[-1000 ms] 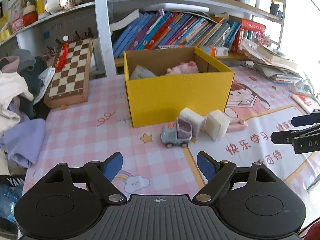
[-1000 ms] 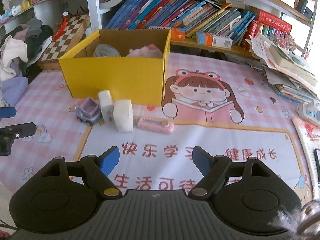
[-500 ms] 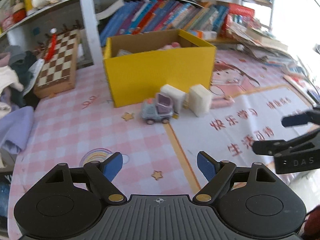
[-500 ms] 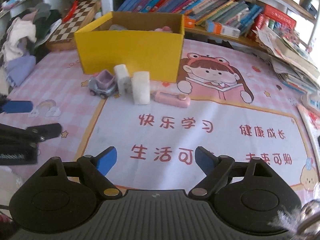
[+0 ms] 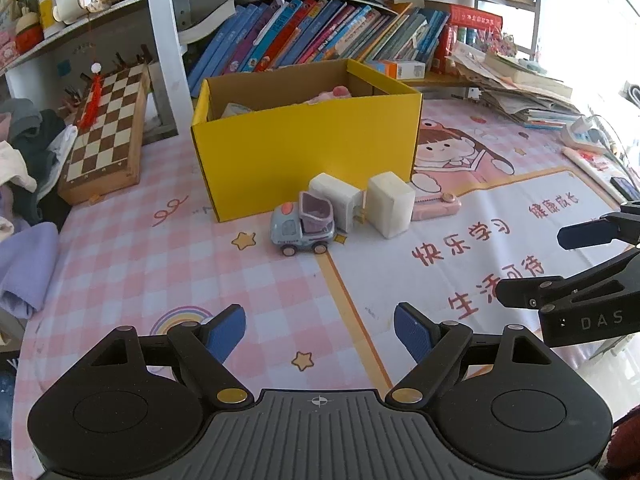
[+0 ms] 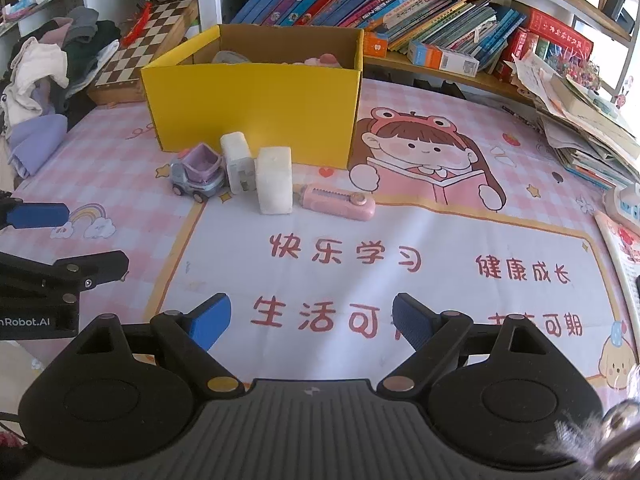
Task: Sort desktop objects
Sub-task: 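Move both open tools toward the toy car and white charger block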
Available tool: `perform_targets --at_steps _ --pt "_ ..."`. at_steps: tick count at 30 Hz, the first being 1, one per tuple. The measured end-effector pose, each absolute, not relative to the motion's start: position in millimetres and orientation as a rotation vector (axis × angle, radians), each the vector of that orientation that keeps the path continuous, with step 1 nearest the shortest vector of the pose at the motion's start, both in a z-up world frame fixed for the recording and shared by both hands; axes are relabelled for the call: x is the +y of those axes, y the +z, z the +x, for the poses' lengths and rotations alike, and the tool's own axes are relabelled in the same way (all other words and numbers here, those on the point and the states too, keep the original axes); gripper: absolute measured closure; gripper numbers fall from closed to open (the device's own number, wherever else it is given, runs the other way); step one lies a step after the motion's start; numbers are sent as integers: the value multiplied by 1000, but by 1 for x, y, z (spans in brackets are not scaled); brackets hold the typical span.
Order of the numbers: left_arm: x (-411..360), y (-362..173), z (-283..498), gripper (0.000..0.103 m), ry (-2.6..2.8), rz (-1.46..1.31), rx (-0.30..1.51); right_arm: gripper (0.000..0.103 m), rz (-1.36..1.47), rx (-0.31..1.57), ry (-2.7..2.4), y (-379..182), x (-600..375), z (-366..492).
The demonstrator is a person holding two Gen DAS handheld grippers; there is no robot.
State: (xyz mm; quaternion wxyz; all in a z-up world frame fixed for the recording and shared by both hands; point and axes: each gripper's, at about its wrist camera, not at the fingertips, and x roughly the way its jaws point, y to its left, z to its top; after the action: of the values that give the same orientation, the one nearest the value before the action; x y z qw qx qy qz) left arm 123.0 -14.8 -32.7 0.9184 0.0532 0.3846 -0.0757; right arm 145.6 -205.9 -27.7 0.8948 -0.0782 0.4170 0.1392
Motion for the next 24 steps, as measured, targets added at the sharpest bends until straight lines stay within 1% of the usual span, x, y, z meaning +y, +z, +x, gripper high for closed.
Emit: perform_targets --at_steps 6,12,16,18,20,21,23,24 --pt "-17 -31 130 19 -154 101 770 15 -155 851 299 -26 -210 158" --pt "-21 -28 140 20 -146 104 751 18 -159 839 320 -24 -210 172" --pt "-23 -29 147 21 -144 102 750 19 -165 840 339 -25 -210 183" --pt "-25 -29 151 25 -142 102 749 22 -170 843 350 -26 -210 189" --pt "-27 -31 155 33 -141 103 750 24 -173 844 361 -27 -210 195" --pt "-27 -31 157 36 -139 104 752 25 -173 845 365 -27 -210 198" --pt "-29 -33 162 42 -131 107 756 29 -171 847 376 -28 -211 204" --pt "-29 -34 166 43 -124 107 760 30 -169 848 382 -29 -211 207"
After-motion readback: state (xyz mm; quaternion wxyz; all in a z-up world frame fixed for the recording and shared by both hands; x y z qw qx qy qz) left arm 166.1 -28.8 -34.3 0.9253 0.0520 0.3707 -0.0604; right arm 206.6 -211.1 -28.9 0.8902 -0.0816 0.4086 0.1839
